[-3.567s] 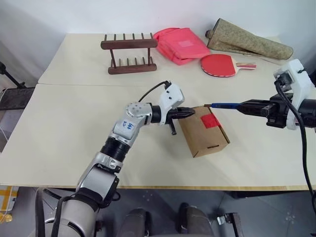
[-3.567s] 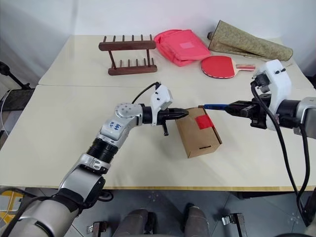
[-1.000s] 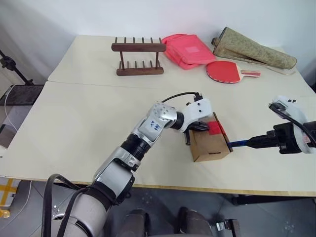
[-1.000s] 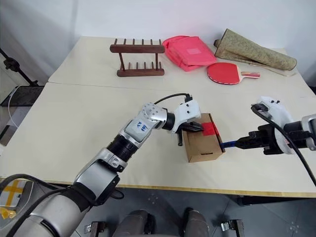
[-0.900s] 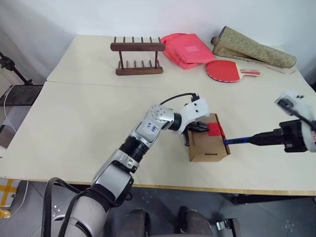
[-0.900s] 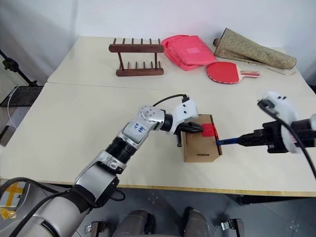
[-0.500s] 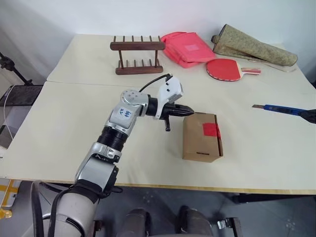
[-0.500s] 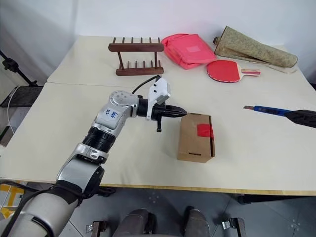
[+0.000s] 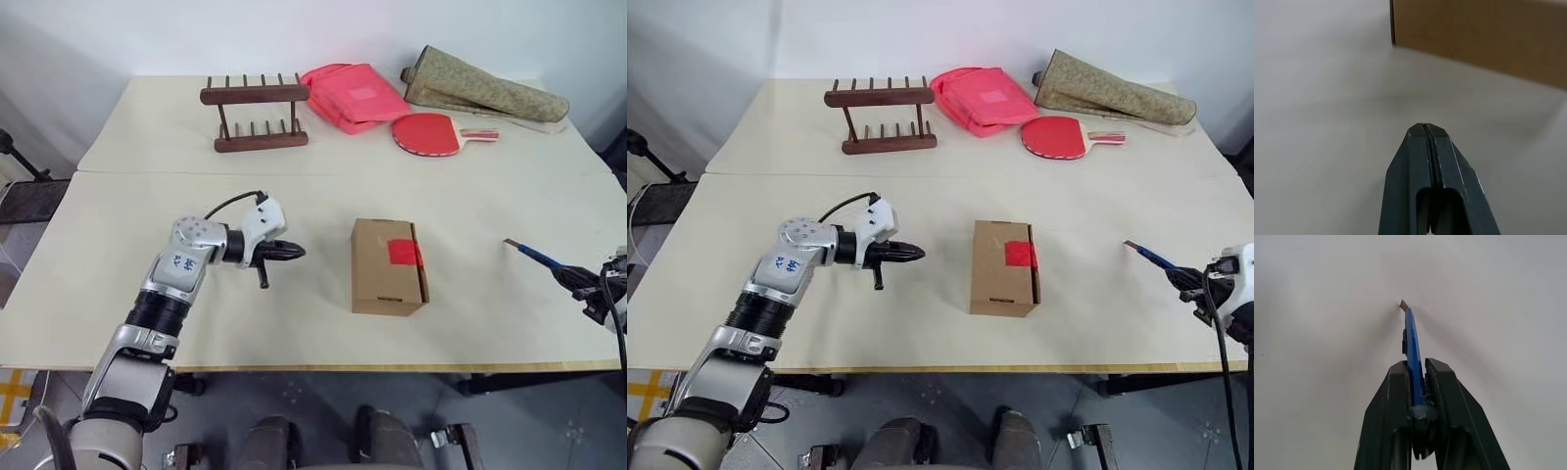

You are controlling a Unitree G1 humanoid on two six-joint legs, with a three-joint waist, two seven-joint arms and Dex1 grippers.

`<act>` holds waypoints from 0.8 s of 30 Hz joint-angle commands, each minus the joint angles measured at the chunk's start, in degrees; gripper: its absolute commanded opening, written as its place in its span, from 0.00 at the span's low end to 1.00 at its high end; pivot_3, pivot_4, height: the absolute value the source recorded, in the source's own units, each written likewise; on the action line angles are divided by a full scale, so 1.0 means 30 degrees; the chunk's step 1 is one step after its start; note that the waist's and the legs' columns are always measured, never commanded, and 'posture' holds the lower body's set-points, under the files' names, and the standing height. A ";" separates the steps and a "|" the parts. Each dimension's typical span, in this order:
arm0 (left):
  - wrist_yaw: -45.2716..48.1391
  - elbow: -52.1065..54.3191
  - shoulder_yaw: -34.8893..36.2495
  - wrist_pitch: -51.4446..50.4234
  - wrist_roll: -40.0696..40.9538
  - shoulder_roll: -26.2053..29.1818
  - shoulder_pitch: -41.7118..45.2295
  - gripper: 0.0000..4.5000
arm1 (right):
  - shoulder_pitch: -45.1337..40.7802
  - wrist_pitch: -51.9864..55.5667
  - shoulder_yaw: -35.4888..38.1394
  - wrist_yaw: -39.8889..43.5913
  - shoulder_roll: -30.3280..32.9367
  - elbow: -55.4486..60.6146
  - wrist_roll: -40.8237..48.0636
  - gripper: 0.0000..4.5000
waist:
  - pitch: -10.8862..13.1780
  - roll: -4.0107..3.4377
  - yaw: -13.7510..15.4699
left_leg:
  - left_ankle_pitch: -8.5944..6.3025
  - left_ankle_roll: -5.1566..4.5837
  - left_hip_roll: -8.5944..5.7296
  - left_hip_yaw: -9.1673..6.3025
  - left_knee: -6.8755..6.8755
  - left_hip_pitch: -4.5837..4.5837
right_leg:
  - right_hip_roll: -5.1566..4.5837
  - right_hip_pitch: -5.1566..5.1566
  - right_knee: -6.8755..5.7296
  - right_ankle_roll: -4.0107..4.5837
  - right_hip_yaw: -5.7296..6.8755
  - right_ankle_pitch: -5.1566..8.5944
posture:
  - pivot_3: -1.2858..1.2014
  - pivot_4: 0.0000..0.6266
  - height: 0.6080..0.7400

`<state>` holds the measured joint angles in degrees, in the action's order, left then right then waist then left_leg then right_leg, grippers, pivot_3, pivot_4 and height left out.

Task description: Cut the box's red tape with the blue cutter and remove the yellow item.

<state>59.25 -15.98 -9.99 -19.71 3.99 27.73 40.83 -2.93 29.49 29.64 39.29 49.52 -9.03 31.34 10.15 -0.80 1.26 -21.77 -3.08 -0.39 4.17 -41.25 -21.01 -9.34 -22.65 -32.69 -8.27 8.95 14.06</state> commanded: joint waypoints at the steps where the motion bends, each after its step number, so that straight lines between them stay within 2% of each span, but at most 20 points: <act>1: -0.0672 0.1949 0.0701 -0.1099 0.0484 0.0436 -0.0961 0.00 | 0.0383 -0.1164 0.0837 0.1211 0.0176 0.0342 0.0005 0.11 | 0.0009 -0.0040 0.0055 | 0.0000 0.0000 -0.0004 -0.0005 -0.0001 0.0003 | -0.0009 0.0001 -0.0014 0.0000 0.0002 0.0000 | 0.52 0.24 1.00; 2: -0.0785 0.2249 0.0770 -0.1373 0.0579 0.0467 -0.1149 0.00 | 0.0497 -0.1153 0.1062 0.1753 0.0301 0.0721 0.0313 0.11 | 0.0013 -0.0056 0.0075 | 0.0000 0.0000 -0.0006 -0.0005 0.0001 0.0004 | -0.0013 0.0000 -0.0014 0.0000 0.0001 0.0000 | 0.52 0.24 1.00; 3: -0.0826 0.2489 0.0815 -0.1593 0.0685 0.0477 -0.1283 0.00 | 0.0635 -0.0831 0.1268 0.2326 0.0494 0.1285 0.0747 0.21 | 0.0016 -0.0058 0.0081 | 0.0000 0.0001 -0.0006 -0.0014 0.0003 0.0005 | -0.0012 -0.0001 -0.0021 0.0001 0.0007 0.0001 | 0.52 0.24 1.00; 4: -0.0885 0.2768 0.0887 -0.1858 0.0857 0.0428 -0.1456 0.00 | 0.0930 -0.0127 0.1487 0.3213 0.0950 0.2365 0.1453 0.25 | 0.0031 -0.0084 0.0090 | 0.0001 0.0002 -0.0004 -0.0029 0.0001 -0.0003 | -0.0010 -0.0002 -0.0024 0.0001 0.0017 0.0001 | 0.52 0.24 1.00; 7: -0.0843 0.3443 0.0857 -0.2099 0.1272 0.0289 -0.1809 0.00 | 0.1579 0.2233 0.1770 0.5199 0.2222 0.5339 0.3497 0.25 | 0.0089 -0.0184 0.0076 | 0.0001 0.0001 -0.0013 -0.0021 -0.0002 -0.0011 | -0.0018 -0.0008 -0.0023 0.0000 0.0004 0.0000 | 0.52 0.24 1.00; 10: -0.0994 0.3946 0.0718 -0.2413 0.1699 -0.0162 -0.1497 0.00 | 0.1713 0.4070 0.1207 0.5782 0.3045 0.7677 0.4801 0.25 | 0.0092 -0.0170 0.0083 | 0.0001 0.0002 0.0000 -0.0036 -0.0003 -0.0002 | -0.0013 -0.0009 -0.0048 0.0001 0.0018 0.0001 | 0.52 0.24 1.00; 12: -0.0933 0.4111 0.0582 -0.2645 0.1971 -0.0487 -0.1104 0.00 | 0.1135 0.5168 0.0577 0.5131 0.3345 0.8624 0.5206 0.25 | 0.0108 -0.0143 0.0099 | 0.0001 0.0002 -0.0001 -0.0041 -0.0007 0.0000 | -0.0015 -0.0008 -0.0054 0.0004 0.0017 0.0001 | 0.52 0.24 1.00; 15: -0.0752 0.4191 -0.0297 -0.2843 0.2328 -0.1844 0.0206 0.00 | -0.1974 0.9338 -0.1752 0.1744 0.2956 0.9784 0.6845 0.25 | 0.0125 -0.0126 0.0107 | 0.0001 -0.0001 -0.0021 -0.0049 -0.0049 -0.0030 | -0.0045 -0.0010 -0.0058 0.0004 0.0015 0.0001 | 0.52 0.24 1.00; 18: -0.0956 0.3070 -0.1448 -0.2039 0.1526 -0.3123 0.1313 0.00 | -0.4279 1.1666 -0.3488 -0.0344 0.1636 0.9912 0.7617 0.25 | 0.0124 -0.0118 0.0218 | 0.0005 -0.0007 -0.0033 -0.0110 -0.0102 -0.0059 | -0.0077 -0.0011 -0.0064 0.0022 0.0024 -0.0010 | 0.52 0.24 1.00; 21: -0.1351 0.2108 -0.2224 -0.1534 0.0977 -0.4082 0.1988 0.00 | -0.5636 1.2765 -0.4362 -0.1819 0.0573 0.9380 0.7452 0.45 | 0.0123 -0.0122 0.0222 | -0.0001 0.0004 -0.0033 -0.0131 -0.0072 -0.0061 | -0.0062 -0.0015 -0.0065 0.0022 0.0039 -0.0010 | 0.52 0.24 1.00; 24: -0.1872 0.1450 -0.2526 -0.1359 0.0568 -0.4652 0.2334 0.00 | -0.6009 1.2923 -0.4977 -0.2111 0.0489 0.8700 0.6682 0.67 | 0.0126 -0.0123 0.0242 | 0.0000 0.0002 -0.0050 -0.0105 -0.0031 -0.0082 | -0.0050 -0.0047 -0.0071 0.0021 0.0052 -0.0010 | 0.52 0.24 1.00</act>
<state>54.52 -11.97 -17.26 -24.74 6.46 13.81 46.49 -20.01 68.07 13.95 33.89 50.79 17.43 52.52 10.52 -1.17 1.98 -21.77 -3.07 -0.54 3.86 -41.34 -21.25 -9.47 -22.79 -32.91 -8.21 9.14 14.03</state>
